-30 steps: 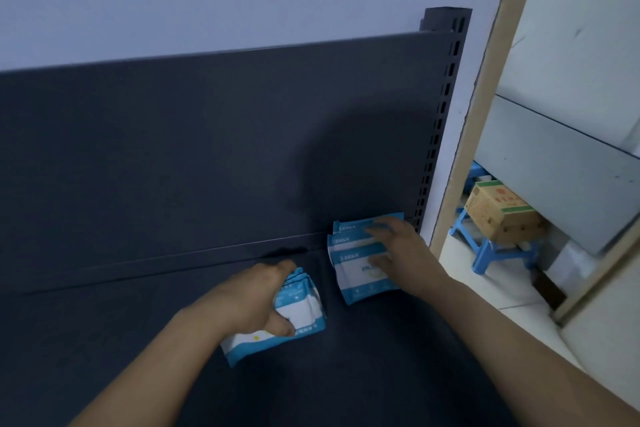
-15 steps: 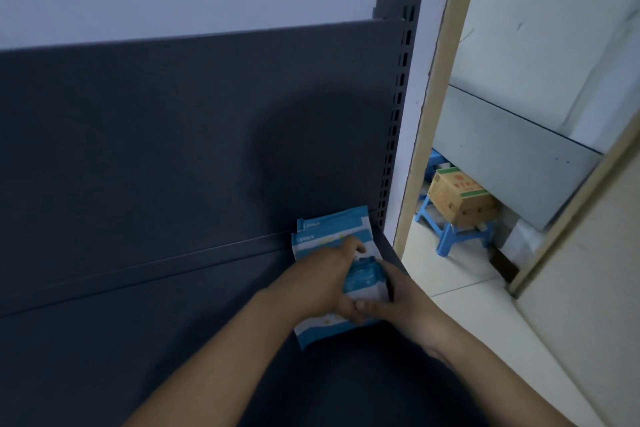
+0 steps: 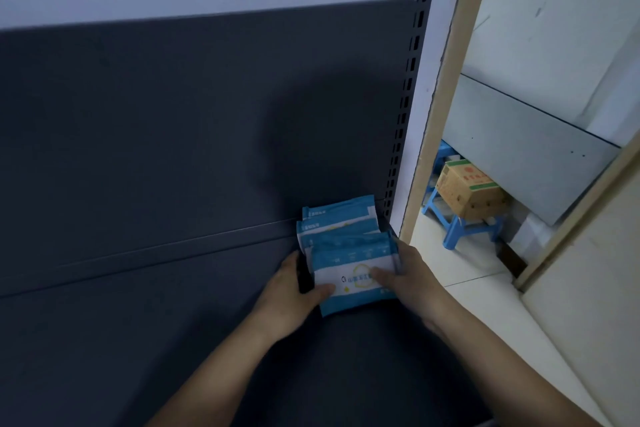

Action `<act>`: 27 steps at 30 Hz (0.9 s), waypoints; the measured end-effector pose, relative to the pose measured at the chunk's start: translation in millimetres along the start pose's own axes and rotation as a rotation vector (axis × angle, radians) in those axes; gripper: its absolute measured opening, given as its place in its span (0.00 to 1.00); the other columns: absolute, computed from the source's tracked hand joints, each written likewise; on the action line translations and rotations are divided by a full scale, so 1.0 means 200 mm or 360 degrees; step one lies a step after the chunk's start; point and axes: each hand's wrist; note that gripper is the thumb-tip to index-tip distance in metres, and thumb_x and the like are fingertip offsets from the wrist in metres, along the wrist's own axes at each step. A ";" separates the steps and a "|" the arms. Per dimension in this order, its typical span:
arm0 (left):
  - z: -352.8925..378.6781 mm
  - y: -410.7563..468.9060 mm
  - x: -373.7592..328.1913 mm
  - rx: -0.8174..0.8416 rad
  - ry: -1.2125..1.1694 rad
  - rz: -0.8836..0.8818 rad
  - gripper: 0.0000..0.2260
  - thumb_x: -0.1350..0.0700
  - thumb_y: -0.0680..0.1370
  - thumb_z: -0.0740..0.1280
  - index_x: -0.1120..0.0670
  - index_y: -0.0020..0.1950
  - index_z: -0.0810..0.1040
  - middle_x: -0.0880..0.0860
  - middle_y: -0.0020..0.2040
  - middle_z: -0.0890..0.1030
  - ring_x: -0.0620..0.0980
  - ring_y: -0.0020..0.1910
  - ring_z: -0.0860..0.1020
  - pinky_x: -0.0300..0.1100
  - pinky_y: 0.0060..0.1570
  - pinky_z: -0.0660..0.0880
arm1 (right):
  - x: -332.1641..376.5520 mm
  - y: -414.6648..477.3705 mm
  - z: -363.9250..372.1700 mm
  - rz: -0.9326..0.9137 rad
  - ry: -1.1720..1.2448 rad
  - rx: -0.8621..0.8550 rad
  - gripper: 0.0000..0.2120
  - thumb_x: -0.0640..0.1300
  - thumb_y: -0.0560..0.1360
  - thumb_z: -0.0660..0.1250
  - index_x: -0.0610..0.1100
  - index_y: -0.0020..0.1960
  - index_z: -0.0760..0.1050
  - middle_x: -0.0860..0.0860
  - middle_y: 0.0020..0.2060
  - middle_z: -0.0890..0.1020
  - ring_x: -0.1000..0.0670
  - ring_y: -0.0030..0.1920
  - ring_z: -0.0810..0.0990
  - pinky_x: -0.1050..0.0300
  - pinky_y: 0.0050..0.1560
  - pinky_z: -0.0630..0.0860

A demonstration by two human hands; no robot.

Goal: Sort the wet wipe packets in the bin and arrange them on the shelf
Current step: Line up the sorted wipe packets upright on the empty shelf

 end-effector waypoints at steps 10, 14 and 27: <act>0.08 -0.03 -0.02 -0.0055 -0.0124 0.0031 0.26 0.59 0.77 0.68 0.45 0.71 0.63 0.42 0.62 0.73 0.37 0.56 0.72 0.17 0.42 0.67 | -0.02 0.01 0.00 0.0060 0.0137 0.0153 0.33 0.29 0.71 0.69 0.53 0.68 0.62 0.51 0.59 0.78 0.53 0.57 0.78 0.55 0.56 0.78; 0.08 -0.04 -0.04 -0.0170 0.0002 0.0094 0.31 0.57 0.75 0.70 0.41 0.71 0.58 0.41 0.66 0.65 0.42 0.67 0.65 0.31 0.62 0.66 | -0.04 0.00 0.01 -0.0004 0.0084 0.0064 0.34 0.30 0.68 0.71 0.53 0.66 0.63 0.49 0.61 0.75 0.50 0.59 0.77 0.49 0.58 0.78; 0.01 -0.06 -0.14 -0.0323 0.1333 0.0913 0.44 0.42 0.72 0.69 0.46 0.76 0.41 0.45 0.76 0.50 0.47 0.76 0.45 0.45 0.71 0.35 | 0.02 -0.08 -0.03 -0.0044 -0.0034 0.0151 0.28 0.30 0.64 0.76 0.53 0.53 0.69 0.48 0.53 0.78 0.55 0.51 0.80 0.65 0.44 0.79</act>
Point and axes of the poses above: each hand's wrist, its own y-axis towards the middle knuckle, its own z-axis out of the palm, x = y × z
